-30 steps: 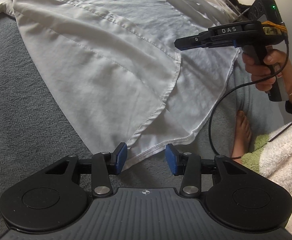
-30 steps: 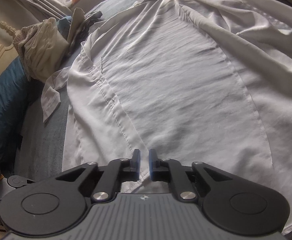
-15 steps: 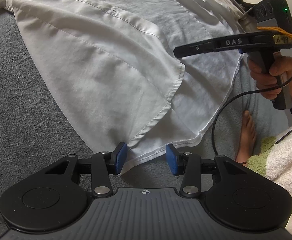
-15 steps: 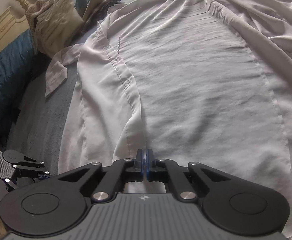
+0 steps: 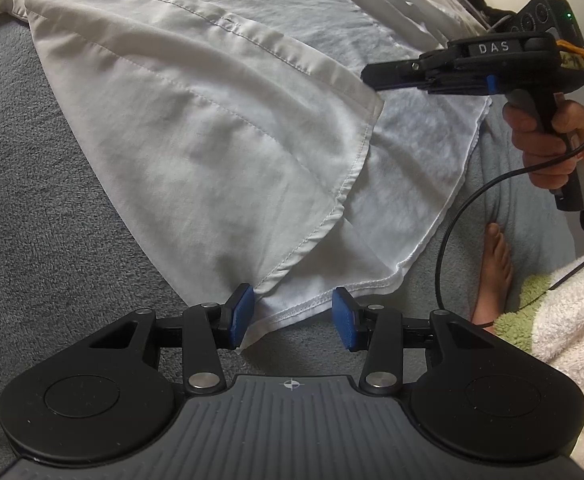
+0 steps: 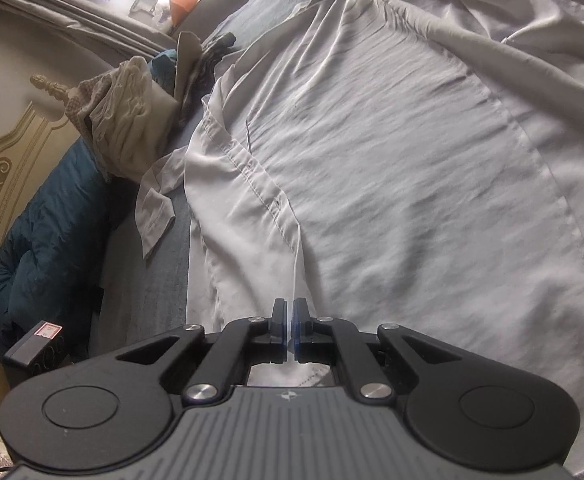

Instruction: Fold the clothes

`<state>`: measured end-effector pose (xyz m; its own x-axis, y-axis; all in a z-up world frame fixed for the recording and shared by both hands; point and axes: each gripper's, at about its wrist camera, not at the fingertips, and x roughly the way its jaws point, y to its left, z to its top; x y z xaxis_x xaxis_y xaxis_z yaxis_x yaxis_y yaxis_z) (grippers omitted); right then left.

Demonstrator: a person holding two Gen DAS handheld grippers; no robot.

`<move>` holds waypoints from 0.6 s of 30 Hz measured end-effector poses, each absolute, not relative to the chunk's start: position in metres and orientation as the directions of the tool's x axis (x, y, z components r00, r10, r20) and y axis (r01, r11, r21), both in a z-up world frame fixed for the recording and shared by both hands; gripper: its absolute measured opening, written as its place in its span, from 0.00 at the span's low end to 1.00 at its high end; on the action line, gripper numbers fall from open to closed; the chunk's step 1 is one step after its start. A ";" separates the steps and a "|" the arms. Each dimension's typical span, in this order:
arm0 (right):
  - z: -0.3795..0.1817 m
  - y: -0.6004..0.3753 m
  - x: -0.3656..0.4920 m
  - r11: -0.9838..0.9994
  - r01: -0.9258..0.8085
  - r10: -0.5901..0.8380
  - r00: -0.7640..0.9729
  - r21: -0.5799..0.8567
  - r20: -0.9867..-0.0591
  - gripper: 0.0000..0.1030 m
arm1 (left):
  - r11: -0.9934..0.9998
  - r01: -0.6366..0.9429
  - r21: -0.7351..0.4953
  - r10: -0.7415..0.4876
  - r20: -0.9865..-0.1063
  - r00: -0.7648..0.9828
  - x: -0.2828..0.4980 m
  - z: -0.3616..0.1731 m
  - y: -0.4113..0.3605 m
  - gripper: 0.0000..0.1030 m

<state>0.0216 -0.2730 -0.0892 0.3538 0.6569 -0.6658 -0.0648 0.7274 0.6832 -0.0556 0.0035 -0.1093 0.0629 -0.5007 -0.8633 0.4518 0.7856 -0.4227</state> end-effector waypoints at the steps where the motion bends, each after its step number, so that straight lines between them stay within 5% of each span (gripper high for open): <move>1: -0.090 -0.269 0.022 0.732 -0.079 0.657 0.341 0.676 -0.672 0.04 | 0.785 0.452 -0.423 -0.501 -0.864 0.062 -0.055 -0.109 0.003 0.42; 7: -0.088 -0.259 0.031 0.753 -0.137 0.648 0.320 0.643 -0.691 0.09 | 0.784 0.456 -0.421 -0.498 -0.865 0.057 -0.054 -0.109 0.002 0.44; 11: -0.101 -0.261 0.041 0.769 -0.111 0.629 0.308 0.630 -0.714 0.24 | 0.783 0.459 -0.420 -0.497 -0.866 0.056 -0.054 -0.109 0.003 0.45; 18: -0.105 -0.269 0.049 0.764 -0.100 0.630 0.324 0.637 -0.706 0.25 | 0.782 0.461 -0.420 -0.496 -0.867 0.051 -0.052 -0.109 0.002 0.45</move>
